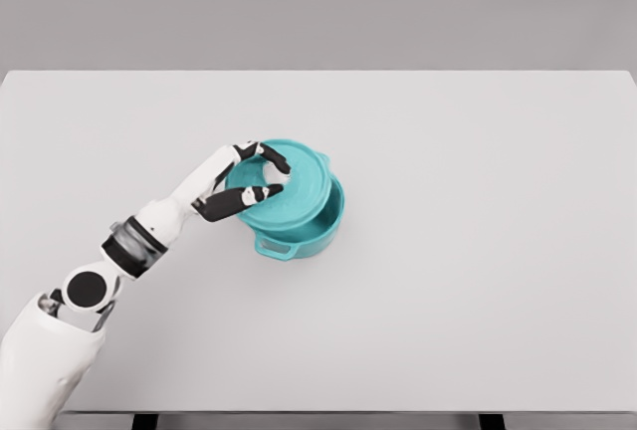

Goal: Open the lid of the pot with left arm

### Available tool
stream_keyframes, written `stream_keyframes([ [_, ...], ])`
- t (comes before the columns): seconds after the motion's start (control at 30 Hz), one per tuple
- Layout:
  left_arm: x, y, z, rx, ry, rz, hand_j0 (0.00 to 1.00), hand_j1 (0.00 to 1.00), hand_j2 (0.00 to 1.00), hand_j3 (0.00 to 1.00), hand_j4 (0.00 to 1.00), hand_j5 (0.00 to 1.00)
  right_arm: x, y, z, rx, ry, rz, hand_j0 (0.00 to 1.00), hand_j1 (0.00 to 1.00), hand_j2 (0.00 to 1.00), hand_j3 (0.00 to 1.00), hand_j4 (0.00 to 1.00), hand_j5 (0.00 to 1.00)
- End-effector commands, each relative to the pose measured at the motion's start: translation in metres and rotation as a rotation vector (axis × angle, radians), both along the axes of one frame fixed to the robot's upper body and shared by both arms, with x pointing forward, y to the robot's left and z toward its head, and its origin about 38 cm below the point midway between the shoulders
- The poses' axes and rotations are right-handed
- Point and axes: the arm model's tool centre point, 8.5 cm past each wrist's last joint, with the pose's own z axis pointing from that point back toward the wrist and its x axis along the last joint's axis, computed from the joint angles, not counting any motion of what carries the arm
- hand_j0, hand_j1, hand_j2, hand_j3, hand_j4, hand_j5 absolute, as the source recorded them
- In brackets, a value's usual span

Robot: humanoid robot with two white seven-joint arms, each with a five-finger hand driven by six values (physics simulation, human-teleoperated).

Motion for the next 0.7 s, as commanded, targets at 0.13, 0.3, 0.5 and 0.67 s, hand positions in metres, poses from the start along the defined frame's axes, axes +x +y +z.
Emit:
stream_keyframes([
  [0.13,0.006,0.025,0.009,-0.013,-0.021,0.070,0.43,0.43,0.43,0.43,0.43,0.43,0.000,0.000,0.000,0.000,0.000,0.000,1.00,1.00,1.00,1.00,1.00,1.00],
  [0.3,0.008,0.037,0.009,-0.015,-0.020,0.106,0.43,0.43,0.43,0.43,0.43,0.43,0.000,0.000,0.000,0.000,0.000,0.000,1.00,1.00,1.00,1.00,1.00,1.00],
  [0.5,0.010,0.059,0.008,-0.004,-0.014,0.157,0.43,0.43,0.43,0.43,0.43,0.43,0.000,0.000,0.000,0.000,0.000,0.000,1.00,1.00,1.00,1.00,1.00,1.00],
  [0.67,0.014,0.074,0.005,-0.012,0.002,0.202,0.43,0.43,0.43,0.43,0.43,0.43,0.000,0.000,0.000,0.000,0.000,0.000,1.00,1.00,1.00,1.00,1.00,1.00],
])
